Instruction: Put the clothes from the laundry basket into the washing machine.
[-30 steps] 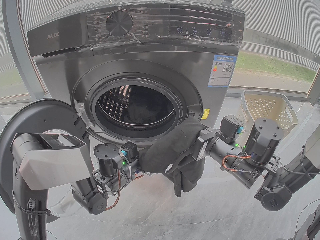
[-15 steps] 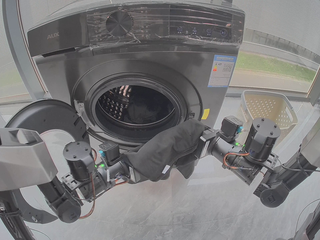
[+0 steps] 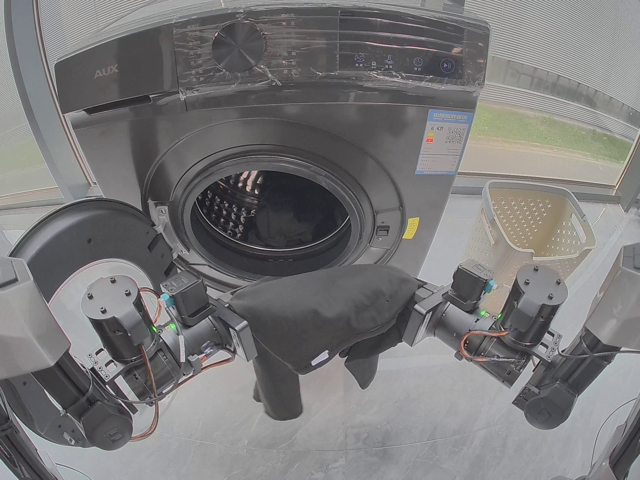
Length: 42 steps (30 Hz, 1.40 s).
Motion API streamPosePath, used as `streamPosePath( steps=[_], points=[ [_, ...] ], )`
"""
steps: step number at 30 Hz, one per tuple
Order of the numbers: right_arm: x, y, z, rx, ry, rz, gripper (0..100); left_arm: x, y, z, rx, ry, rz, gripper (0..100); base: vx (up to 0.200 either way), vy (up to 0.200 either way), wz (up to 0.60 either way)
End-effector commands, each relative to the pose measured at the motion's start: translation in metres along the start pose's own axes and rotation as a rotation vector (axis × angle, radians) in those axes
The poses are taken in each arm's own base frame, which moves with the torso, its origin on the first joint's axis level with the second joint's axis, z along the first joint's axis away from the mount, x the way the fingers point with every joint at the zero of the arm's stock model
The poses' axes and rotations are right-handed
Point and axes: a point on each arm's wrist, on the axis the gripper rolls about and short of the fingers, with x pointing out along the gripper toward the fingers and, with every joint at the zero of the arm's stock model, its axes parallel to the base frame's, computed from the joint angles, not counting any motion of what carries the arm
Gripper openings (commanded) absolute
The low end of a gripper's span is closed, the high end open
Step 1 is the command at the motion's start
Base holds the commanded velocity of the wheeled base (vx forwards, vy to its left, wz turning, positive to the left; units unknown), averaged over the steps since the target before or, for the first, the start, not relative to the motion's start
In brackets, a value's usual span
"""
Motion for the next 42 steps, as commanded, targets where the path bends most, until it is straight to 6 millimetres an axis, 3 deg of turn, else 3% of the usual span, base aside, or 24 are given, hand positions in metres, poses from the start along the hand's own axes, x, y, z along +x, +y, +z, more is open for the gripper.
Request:
streamPosePath(
  steps=[1, 13, 29, 30, 34, 38, 42],
  points=[
    [0.0, -0.009, -0.018, 0.003, 0.059, -0.021, 0, -0.003, 0.008, 0.0, -0.01, 0.002, 0.032, 0, 0.0, 0.0, 0.0],
    [0.006, -0.01, -0.014, 0.019, 0.032, -0.025, 0, -0.005, 0.009, -0.016, -0.035, 0.066, 0.04, 0, 0.0, 0.0, 0.0],
    [-0.005, 0.009, -0.006, 0.061, 0.022, 0.009, 0, -0.005, 0.008, -0.019, -0.039, 0.082, 0.035, 0, 0.0, 0.0, 0.0],
    [-0.006, 0.011, -0.007, 0.059, 0.027, 0.011, 0, -0.004, 0.008, -0.019, -0.04, 0.08, 0.033, 100, 0.0, 0.0, 0.0],
    [-0.007, 0.011, -0.011, 0.055, 0.053, 0.011, 0, -0.001, 0.006, -0.023, -0.065, 0.093, 0.025, 100, 0.0, 0.0, 0.0],
    [-0.006, 0.006, -0.016, 0.052, 0.119, -0.021, 0, -0.007, -0.012, -0.028, -0.067, 0.13, -0.04, 100, 0.0, 0.0, 0.0],
    [-0.004, 0.002, -0.018, 0.048, 0.153, -0.074, 0, -0.002, -0.018, -0.025, -0.082, 0.108, -0.059, 100, 0.0, 0.0, 0.0]
  ],
)
